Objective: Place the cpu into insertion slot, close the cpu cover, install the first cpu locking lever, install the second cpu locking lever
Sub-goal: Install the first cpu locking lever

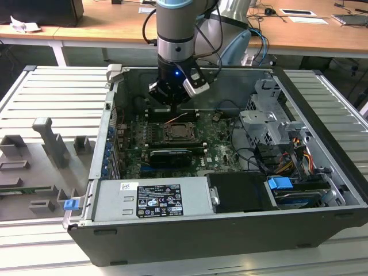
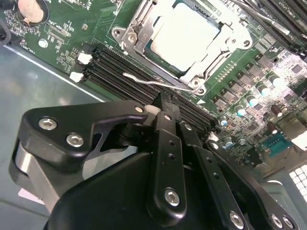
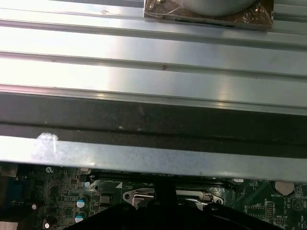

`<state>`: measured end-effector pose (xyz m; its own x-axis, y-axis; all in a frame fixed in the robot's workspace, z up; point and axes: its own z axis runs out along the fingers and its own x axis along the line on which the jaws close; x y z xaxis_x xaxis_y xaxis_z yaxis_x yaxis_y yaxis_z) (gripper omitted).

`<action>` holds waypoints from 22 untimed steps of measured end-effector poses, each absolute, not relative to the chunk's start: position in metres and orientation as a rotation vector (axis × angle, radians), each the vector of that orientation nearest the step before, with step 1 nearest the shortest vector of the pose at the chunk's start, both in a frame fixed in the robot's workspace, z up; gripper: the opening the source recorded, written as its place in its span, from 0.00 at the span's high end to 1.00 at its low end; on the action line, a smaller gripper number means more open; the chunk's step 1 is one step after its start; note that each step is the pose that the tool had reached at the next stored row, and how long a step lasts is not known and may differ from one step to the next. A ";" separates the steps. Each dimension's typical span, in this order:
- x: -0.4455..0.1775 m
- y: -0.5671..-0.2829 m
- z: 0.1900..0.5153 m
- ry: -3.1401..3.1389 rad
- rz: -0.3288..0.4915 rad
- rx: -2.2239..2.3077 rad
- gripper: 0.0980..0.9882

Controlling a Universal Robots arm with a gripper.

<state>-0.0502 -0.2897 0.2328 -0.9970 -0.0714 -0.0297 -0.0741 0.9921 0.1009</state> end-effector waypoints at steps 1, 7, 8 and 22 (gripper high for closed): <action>-0.049 -0.290 0.231 3.108 0.160 -0.162 0.99; -0.045 -0.290 0.230 3.108 0.160 -0.162 0.99; -0.045 -0.290 0.229 3.108 0.160 -0.162 0.99; -0.034 -0.289 0.221 3.108 0.159 -0.162 0.99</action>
<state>-0.0341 -0.2885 0.2210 -0.9943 -0.1023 -0.0306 -0.1049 0.9894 0.1006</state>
